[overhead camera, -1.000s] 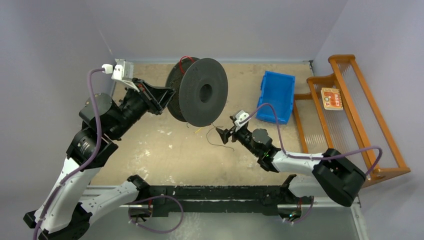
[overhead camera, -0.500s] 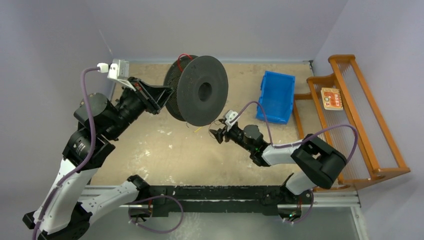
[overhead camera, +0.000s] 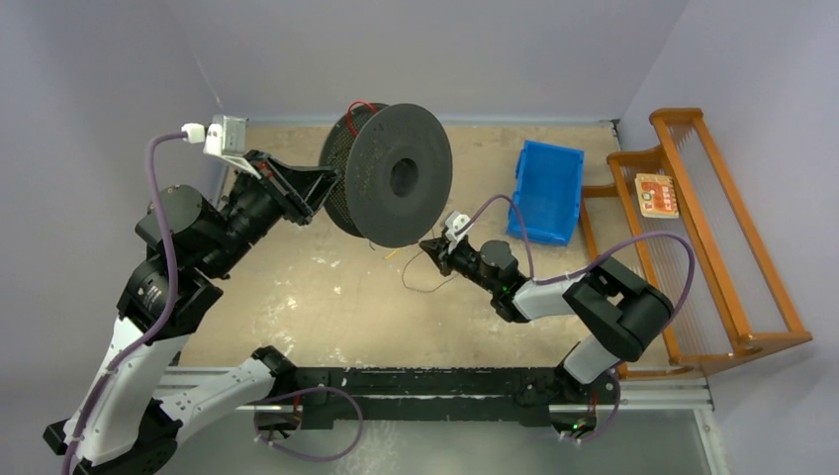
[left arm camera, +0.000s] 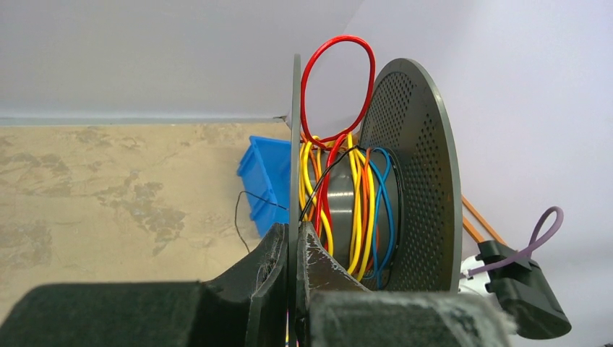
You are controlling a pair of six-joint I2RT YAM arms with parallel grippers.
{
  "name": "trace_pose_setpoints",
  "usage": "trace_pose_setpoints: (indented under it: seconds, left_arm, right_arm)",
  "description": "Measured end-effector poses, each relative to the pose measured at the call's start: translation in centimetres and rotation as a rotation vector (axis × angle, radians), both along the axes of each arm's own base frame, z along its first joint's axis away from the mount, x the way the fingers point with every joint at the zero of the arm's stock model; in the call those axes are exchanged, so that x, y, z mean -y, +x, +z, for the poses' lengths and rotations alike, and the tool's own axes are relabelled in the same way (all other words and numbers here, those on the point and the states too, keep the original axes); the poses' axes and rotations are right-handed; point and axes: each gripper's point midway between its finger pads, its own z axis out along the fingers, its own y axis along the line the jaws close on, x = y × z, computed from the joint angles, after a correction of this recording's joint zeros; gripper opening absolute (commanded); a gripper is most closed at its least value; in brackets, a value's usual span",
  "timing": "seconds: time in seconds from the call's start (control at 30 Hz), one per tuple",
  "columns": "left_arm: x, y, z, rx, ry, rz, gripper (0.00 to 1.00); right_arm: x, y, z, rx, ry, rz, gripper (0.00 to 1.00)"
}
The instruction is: Wrap the cables
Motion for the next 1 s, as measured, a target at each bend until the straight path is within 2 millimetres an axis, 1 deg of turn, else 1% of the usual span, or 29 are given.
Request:
trace_pose_setpoints:
  seconds: [0.13, 0.27, 0.43, 0.5, 0.53, 0.6, 0.67, 0.73, 0.93, 1.0]
  left_arm:
    - [-0.5, 0.5, 0.0, -0.012, -0.018, 0.041, 0.0]
    - [-1.6, 1.3, -0.2, -0.03, -0.025, 0.122, 0.0]
    - [-3.3, 2.5, -1.2, -0.06, -0.002, 0.236, 0.0]
    - [-3.9, 3.0, -1.6, -0.068, 0.014, 0.279, 0.0]
    - [-4.2, 3.3, -1.9, -0.073, 0.023, 0.304, 0.0]
    - [-4.7, 3.8, -2.4, -0.08, 0.037, 0.343, 0.0]
    - [-5.1, 4.3, -3.1, -0.088, 0.059, 0.381, 0.0]
    - [-5.5, 4.7, -3.8, -0.098, 0.074, 0.41, 0.0]
    - [-6.7, 5.9, -5.2, -0.116, 0.103, 0.508, 0.0]
    - [-7.2, 6.2, -5.5, -0.115, 0.117, 0.545, 0.0]
  right_arm:
    - [-0.3, -0.3, 0.0, -0.009, 0.007, 0.022, 0.0]
    - [-0.2, -0.8, -0.3, -0.048, 0.036, 0.024, 0.0]
    - [1.0, -2.5, -3.0, -0.159, 0.028, -0.001, 0.0]
    - [1.4, -3.4, -3.5, -0.195, 0.023, -0.013, 0.0]
    - [1.3, -3.9, -3.4, -0.2, 0.028, -0.008, 0.0]
    - [0.9, -4.8, -2.7, -0.203, 0.037, -0.002, 0.0]
    - [-0.1, -6.3, -1.7, -0.198, 0.05, 0.025, 0.0]
    - [-0.9, -7.5, -1.4, -0.206, 0.057, 0.054, 0.0]
    - [-2.4, -10.8, -2.8, -0.267, 0.021, 0.109, 0.0]
    - [-3.0, -12.3, -3.4, -0.285, -0.005, 0.134, 0.0]
